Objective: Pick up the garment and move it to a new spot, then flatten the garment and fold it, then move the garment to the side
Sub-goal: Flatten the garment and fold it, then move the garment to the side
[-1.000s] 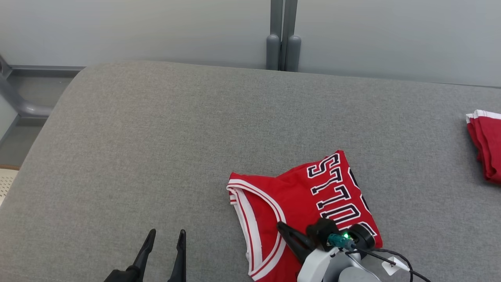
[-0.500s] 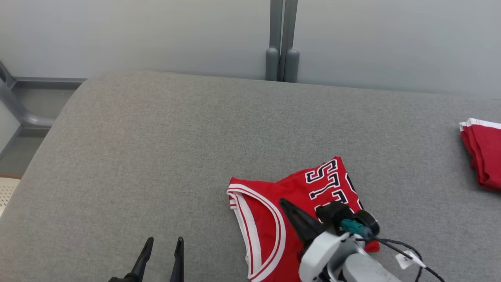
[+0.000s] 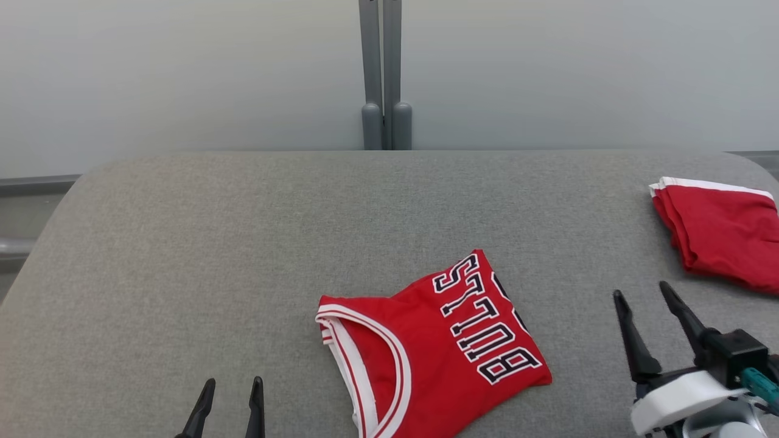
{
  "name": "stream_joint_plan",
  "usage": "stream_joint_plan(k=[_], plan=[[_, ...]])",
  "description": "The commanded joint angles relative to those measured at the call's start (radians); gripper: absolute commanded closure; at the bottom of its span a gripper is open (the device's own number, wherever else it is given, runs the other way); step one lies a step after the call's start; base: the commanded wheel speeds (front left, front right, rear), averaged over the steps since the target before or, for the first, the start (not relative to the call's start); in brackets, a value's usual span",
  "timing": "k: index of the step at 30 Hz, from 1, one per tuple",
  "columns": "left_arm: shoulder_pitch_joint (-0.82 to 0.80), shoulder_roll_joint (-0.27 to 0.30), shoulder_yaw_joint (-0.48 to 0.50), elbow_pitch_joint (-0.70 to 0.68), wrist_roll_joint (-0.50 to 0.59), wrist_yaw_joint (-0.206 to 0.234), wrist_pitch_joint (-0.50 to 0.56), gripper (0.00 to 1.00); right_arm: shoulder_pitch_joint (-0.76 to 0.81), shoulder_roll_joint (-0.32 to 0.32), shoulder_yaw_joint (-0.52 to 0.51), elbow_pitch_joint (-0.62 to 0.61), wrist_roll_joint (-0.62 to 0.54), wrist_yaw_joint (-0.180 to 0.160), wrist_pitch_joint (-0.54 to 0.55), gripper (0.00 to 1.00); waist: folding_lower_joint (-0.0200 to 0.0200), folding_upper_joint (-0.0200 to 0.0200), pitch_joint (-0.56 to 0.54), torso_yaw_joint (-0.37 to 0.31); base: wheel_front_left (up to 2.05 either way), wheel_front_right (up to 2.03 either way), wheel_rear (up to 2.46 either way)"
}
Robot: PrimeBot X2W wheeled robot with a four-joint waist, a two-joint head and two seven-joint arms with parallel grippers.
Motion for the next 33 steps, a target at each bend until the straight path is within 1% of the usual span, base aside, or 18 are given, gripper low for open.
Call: stream_joint_plan(k=[1, 4, 9, 14, 18, 20, 21, 22, 24, 27, 28, 30, 33], plan=[[0.006, 0.002, 0.010, 0.004, 0.013, -0.003, -0.003, 0.00, 0.026, -0.006, -0.026, -0.002, -0.003, -0.001, -0.003, 0.00, 0.0000, -0.0001, -0.017, -0.028, 0.00, 0.00, 0.00], [0.006, 0.002, 0.022, 0.007, 0.015, -0.007, -0.003, 0.00, 0.062, -0.003, -0.067, 0.013, 0.003, -0.001, -0.003, 0.00, 0.0000, -0.0001, -0.020, -0.039, 0.00, 0.00, 0.00], [0.008, 0.002, 0.026, 0.012, 0.020, -0.011, -0.003, 0.00, 0.092, 0.015, -0.087, 0.056, 0.010, -0.001, -0.003, 0.00, 0.0000, -0.0001, -0.020, -0.050, 0.00, 0.00, 0.00], [0.001, 0.002, 0.028, 0.014, 0.023, -0.016, -0.003, 0.00, 0.083, 0.028, -0.084, 0.069, 0.003, -0.001, -0.003, 0.00, 0.0000, -0.0001, -0.015, -0.055, 0.00, 0.00, 0.00], [-0.007, 0.002, 0.024, 0.016, 0.025, -0.018, -0.003, 0.00, 0.075, 0.043, -0.089, 0.095, 0.008, -0.001, -0.003, 0.00, 0.0000, -0.0001, -0.008, -0.045, 0.00, 0.00, 0.00], [-0.009, 0.002, 0.025, 0.014, 0.023, -0.018, -0.003, 0.00, 0.049, 0.061, -0.064, 0.109, 0.036, -0.001, -0.003, 0.00, 0.0000, -0.0001, 0.000, -0.037, 0.00, 0.00, 0.00], [-0.010, 0.002, 0.026, 0.013, 0.021, -0.018, -0.003, 0.00, 0.028, 0.067, -0.035, 0.123, 0.062, -0.001, 0.004, 0.00, 0.0000, -0.0001, 0.006, -0.032, 0.00, 0.00, 0.00], [-0.011, 0.002, 0.025, 0.013, 0.020, -0.019, -0.003, 0.00, 0.004, 0.068, -0.003, 0.127, 0.087, -0.001, 0.026, 0.00, 0.0000, -0.0001, 0.012, -0.029, 0.00, 0.00, 0.00], [-0.014, 0.002, 0.015, 0.019, 0.018, -0.019, -0.003, 0.00, -0.054, 0.057, 0.056, 0.134, 0.147, -0.001, 0.108, 0.00, 0.0000, -0.0001, 0.021, -0.015, 0.00, 0.00, 0.00], [-0.027, 0.002, 0.004, 0.027, 0.007, -0.020, -0.003, 0.00, -0.149, 0.044, 0.137, 0.154, 0.246, -0.001, 0.313, 0.00, 0.0000, -0.0001, 0.042, 0.014, 0.00, 0.00, 0.00], [-0.031, 0.002, 0.000, 0.030, 0.008, -0.020, -0.003, 0.00, -0.181, 0.029, 0.157, 0.163, 0.257, -0.001, 0.370, 0.00, 0.0000, -0.0001, 0.049, 0.025, 0.00, 0.00, 0.00], [-0.031, 0.002, -0.010, 0.038, 0.001, -0.021, -0.003, 0.00, -0.248, 0.026, 0.183, 0.203, 0.294, -0.001, 0.478, 0.00, 0.0000, -0.0001, 0.059, 0.048, 0.00, 0.00, 0.00], [-0.041, 0.002, -0.022, 0.047, -0.022, -0.021, -0.003, 0.00, -0.322, 0.014, 0.196, 0.283, 0.282, -0.001, 0.555, 0.00, 0.0000, -0.0001, 0.075, 0.086, 0.00, 0.00, 0.00]])
